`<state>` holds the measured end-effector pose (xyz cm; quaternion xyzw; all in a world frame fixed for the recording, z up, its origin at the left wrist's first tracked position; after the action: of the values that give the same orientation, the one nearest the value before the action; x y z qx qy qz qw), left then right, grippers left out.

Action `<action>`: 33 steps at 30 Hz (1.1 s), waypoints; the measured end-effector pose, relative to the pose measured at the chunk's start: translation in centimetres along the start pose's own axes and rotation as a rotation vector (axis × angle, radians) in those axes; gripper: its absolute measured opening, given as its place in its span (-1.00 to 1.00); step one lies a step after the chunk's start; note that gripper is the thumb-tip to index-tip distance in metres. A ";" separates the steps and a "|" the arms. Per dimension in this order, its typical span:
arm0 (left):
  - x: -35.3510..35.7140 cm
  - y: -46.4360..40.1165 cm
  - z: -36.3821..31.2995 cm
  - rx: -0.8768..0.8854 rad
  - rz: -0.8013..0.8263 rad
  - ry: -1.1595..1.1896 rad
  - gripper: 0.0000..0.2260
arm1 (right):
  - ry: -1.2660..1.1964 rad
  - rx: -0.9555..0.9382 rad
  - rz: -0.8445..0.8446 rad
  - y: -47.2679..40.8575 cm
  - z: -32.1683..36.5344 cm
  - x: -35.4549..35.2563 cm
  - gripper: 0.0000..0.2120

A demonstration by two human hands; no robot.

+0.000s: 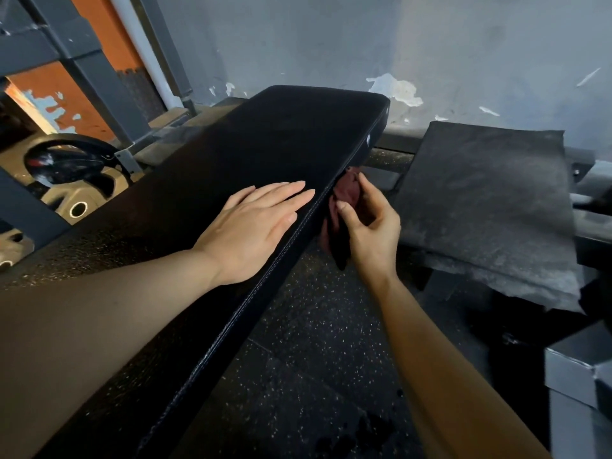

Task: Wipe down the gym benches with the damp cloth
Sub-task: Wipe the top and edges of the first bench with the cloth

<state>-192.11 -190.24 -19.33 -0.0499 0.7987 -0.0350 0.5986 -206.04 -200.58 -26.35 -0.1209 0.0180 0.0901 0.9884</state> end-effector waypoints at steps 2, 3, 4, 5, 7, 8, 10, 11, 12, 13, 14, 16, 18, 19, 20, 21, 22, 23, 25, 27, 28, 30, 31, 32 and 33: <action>0.0 0.0 -0.1 0.003 -0.001 -0.005 -0.59 | -0.008 0.014 -0.028 -1.1 -0.2 0.2 -0.53; 0.0 0.0 0.0 0.006 0.000 -0.008 -0.60 | 0.003 0.034 -0.054 -2.1 -0.4 0.1 -0.54; 0.0 -0.1 0.0 0.008 0.000 -0.010 -0.60 | 0.015 0.057 -0.081 -3.3 -0.6 0.0 -0.55; -0.1 -0.1 0.0 0.011 0.000 -0.008 -0.60 | 0.023 0.081 -0.109 -4.5 -0.7 -0.1 -0.56; -0.1 -0.1 -0.1 0.020 0.008 0.009 -0.60 | 0.021 0.111 -0.149 -5.4 -0.8 0.0 -0.57; -0.2 -0.1 -0.2 0.021 0.013 0.014 -0.60 | 0.030 0.103 -0.155 -5.0 -0.7 0.2 -0.57; -0.5 -0.2 -0.3 0.021 -0.008 0.012 -0.61 | 0.104 0.045 -0.140 -3.5 -0.4 0.9 -0.57; -0.8 -0.6 -0.4 0.024 -0.035 -0.002 -0.62 | 0.136 0.031 -0.127 -3.0 -0.3 1.1 -0.57; -1.2 -1.3 -0.7 0.035 -0.075 -0.023 -0.63 | 0.150 0.018 -0.124 -3.1 -0.5 1.1 -0.57; -1.7 -2.4 -0.9 0.048 -0.123 -0.036 -0.66 | 0.161 0.011 -0.128 -4.0 -0.6 0.9 -0.56; -2.1 -3.8 -1.2 0.055 -0.168 -0.026 -0.68 | 0.171 0.008 -0.142 -5.5 -0.8 0.7 -0.55; -2.3 -7.1 -1.6 0.023 -0.218 0.084 -0.67 | 0.187 0.037 -0.184 -9.2 -0.9 0.0 -0.50; -1.6 -10.3 -1.7 -0.036 -0.199 0.214 -0.58 | 0.178 0.072 -0.249 -11.4 -0.8 -0.8 -0.51; -1.0 -11.5 -1.6 -0.063 -0.163 0.243 -0.52 | 0.175 0.060 -0.275 -11.3 -0.7 -0.8 -0.57; -0.3 -12.3 -1.4 -0.077 -0.120 0.233 -0.47 | 0.163 0.020 -0.286 -10.6 -0.7 -0.7 -0.64; 0.3 -12.8 -1.2 -0.080 -0.082 0.196 -0.44 | 0.159 -0.023 -0.280 -9.5 -0.9 -0.4 -0.68; 0.7 -13.2 -1.0 -0.069 -0.059 0.151 -0.43 | 0.154 -0.054 -0.267 -8.7 -1.2 -0.1 -0.69; 1.0 -13.4 -0.8 -0.056 -0.047 0.116 -0.43 | 0.154 -0.077 -0.257 -8.4 -1.3 0.0 -0.68; 1.5 -13.6 -0.7 -0.041 -0.038 0.083 -0.44 | 0.177 -0.088 -0.281 -10.3 -1.1 -0.1 -0.66; 1.7 -13.7 -0.6 -0.043 -0.043 0.078 -0.45 | 0.169 -0.080 -0.276 -13.3 0.2 -0.3 -0.67; 1.6 -13.7 -0.6 -0.045 -0.047 0.082 -0.45 | 0.152 -0.081 -0.275 -14.4 0.9 -0.3 -0.67; 1.6 -13.6 -0.6 -0.044 -0.058 0.091 -0.45 | 0.131 -0.045 -0.305 -13.9 1.2 0.0 -0.67; 1.6 -13.6 -0.6 -0.042 -0.062 0.092 -0.45 | 0.122 -0.025 -0.318 -12.7 0.8 0.0 -0.67; 1.6 -13.6 -0.6 -0.044 -0.062 0.094 -0.45 | 0.115 -0.014 -0.324 -11.3 0.3 0.0 -0.68; 1.6 -13.6 -0.6 -0.044 -0.063 0.096 -0.45 | 0.113 -0.007 -0.328 -10.0 0.0 0.0 -0.69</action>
<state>-192.62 -203.95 -19.14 -0.0862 0.8251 -0.0385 0.5570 -204.16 -210.11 -23.96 -0.1306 0.0534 -0.0791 0.9868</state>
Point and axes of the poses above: each hand's wrist, its own y-axis away from the middle knuckle, its own x-axis out of the palm, z = x × y, the point moved 5 cm from there along -y, towards the middle knuckle, and after that the axes turned 8 degrees about y, right-handed, at the moved point
